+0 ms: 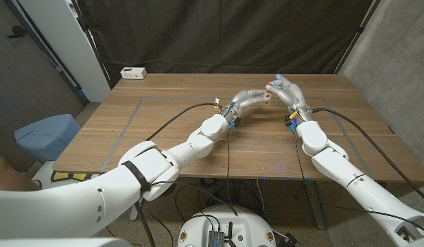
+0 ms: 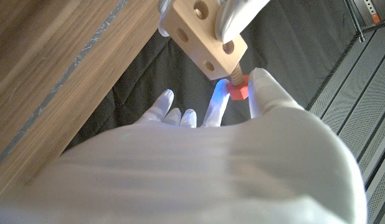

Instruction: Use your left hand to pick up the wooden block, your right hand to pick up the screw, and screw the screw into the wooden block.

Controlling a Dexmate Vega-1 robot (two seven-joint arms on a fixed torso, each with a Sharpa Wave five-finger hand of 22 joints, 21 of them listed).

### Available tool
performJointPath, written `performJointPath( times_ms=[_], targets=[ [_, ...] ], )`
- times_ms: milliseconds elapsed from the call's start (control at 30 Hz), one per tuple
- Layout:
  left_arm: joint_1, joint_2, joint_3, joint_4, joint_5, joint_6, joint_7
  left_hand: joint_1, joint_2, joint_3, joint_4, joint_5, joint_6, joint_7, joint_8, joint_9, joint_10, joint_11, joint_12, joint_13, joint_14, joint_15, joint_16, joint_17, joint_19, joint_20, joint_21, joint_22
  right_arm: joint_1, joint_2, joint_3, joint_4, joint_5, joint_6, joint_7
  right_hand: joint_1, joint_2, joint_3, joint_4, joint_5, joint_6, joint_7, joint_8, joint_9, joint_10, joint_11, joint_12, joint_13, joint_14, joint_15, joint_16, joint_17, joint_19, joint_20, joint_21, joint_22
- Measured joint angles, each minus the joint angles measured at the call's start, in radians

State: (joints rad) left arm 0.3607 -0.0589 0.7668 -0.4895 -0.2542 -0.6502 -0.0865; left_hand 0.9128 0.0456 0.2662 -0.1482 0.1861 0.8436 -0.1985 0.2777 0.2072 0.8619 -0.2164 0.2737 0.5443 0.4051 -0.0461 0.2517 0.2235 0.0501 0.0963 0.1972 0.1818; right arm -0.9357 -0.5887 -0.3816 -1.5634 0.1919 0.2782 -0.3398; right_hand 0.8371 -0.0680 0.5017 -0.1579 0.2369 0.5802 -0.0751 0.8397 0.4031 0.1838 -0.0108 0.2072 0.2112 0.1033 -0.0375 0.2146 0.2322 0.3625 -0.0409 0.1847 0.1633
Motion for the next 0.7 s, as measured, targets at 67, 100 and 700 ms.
performJointPath(
  times_ms=[67, 100, 700],
  targets=[
    [0.009, 0.008, 0.000, -0.023, 0.001, 0.005, 0.002, 0.000, 0.000, 0.000, 0.000, 0.003, 0.000, 0.000, 0.000, 0.000, 0.000, 0.000, -0.001, 0.001, 0.000, 0.000, 0.000, 0.000, 0.000, 0.000, 0.000, 0.000, 0.000, 0.000, 0.000, 0.000, 0.000, 0.003, 0.000, 0.000, 0.000, -0.002, 0.002, 0.000, 0.000, 0.000, 0.000, 0.000, 0.000, 0.000, 0.000, 0.000, 0.000, 0.000, 0.000, 0.000, 0.000, 0.000, 0.000, 0.000],
    [0.009, 0.008, 0.000, -0.023, 0.002, 0.007, 0.003, 0.000, 0.000, 0.000, 0.000, 0.003, 0.000, 0.000, 0.000, 0.000, 0.000, 0.000, -0.001, 0.001, 0.000, 0.000, 0.000, 0.000, 0.000, 0.000, 0.000, 0.000, -0.001, 0.000, 0.000, 0.000, 0.000, 0.003, 0.000, 0.000, 0.000, -0.002, 0.002, 0.000, 0.000, 0.000, 0.004, 0.000, 0.000, 0.000, 0.000, 0.000, 0.000, 0.000, 0.000, 0.000, 0.000, 0.000, 0.000, 0.000],
    [0.020, 0.018, -0.001, -0.050, 0.005, 0.020, 0.007, 0.001, 0.003, 0.000, 0.000, 0.002, 0.000, 0.000, 0.000, -0.001, 0.000, 0.000, 0.001, 0.000, 0.000, 0.000, 0.000, 0.000, 0.000, 0.000, 0.000, 0.000, -0.007, -0.006, 0.006, -0.005, 0.001, 0.005, 0.001, 0.000, 0.000, -0.002, 0.002, 0.004, 0.000, 0.000, 0.004, 0.000, 0.000, 0.000, 0.000, 0.000, 0.000, 0.000, 0.000, 0.003, -0.004, -0.004, 0.000, 0.000]
  ],
)
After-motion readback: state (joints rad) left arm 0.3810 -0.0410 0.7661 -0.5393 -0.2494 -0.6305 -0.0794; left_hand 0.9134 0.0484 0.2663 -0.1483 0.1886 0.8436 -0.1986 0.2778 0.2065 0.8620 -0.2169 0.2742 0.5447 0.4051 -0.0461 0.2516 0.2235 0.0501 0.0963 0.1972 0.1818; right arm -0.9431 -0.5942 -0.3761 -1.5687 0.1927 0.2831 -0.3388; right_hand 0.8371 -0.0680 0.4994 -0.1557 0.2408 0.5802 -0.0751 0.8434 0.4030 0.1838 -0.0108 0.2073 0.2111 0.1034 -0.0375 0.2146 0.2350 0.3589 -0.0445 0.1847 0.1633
